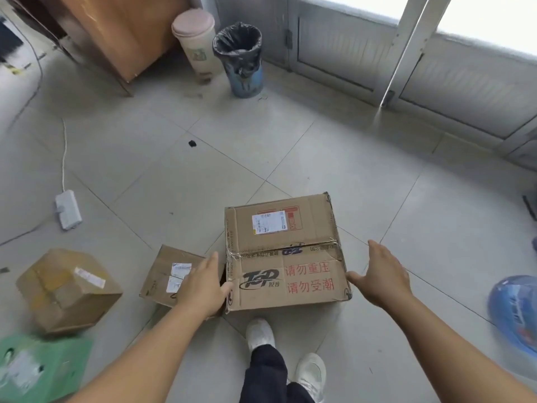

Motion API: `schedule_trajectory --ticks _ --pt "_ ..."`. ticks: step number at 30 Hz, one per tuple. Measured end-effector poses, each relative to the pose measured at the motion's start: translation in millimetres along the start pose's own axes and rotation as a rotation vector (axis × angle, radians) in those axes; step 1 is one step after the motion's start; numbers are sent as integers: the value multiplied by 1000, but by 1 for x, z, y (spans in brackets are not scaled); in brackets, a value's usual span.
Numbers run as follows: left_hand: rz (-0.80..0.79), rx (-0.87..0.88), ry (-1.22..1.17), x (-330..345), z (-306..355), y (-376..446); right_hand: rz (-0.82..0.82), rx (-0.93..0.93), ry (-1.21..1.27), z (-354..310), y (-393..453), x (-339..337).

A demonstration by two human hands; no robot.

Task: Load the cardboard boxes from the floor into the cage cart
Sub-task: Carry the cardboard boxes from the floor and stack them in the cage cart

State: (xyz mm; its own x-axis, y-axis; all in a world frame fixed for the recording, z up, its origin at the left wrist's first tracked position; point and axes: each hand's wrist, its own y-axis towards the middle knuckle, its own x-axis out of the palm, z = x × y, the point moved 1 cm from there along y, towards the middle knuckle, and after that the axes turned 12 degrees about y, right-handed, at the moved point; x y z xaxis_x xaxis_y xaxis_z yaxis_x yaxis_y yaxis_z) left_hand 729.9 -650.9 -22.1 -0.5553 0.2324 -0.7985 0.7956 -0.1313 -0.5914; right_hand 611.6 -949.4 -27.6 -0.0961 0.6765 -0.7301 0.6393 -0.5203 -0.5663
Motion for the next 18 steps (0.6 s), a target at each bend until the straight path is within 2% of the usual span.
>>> schedule_trajectory --ticks 11,18 --pt "-121 -90 -184 115 12 158 -49 79 91 29 148 116" --pt "-159 -243 -330 182 9 232 -63 153 219 53 218 187"
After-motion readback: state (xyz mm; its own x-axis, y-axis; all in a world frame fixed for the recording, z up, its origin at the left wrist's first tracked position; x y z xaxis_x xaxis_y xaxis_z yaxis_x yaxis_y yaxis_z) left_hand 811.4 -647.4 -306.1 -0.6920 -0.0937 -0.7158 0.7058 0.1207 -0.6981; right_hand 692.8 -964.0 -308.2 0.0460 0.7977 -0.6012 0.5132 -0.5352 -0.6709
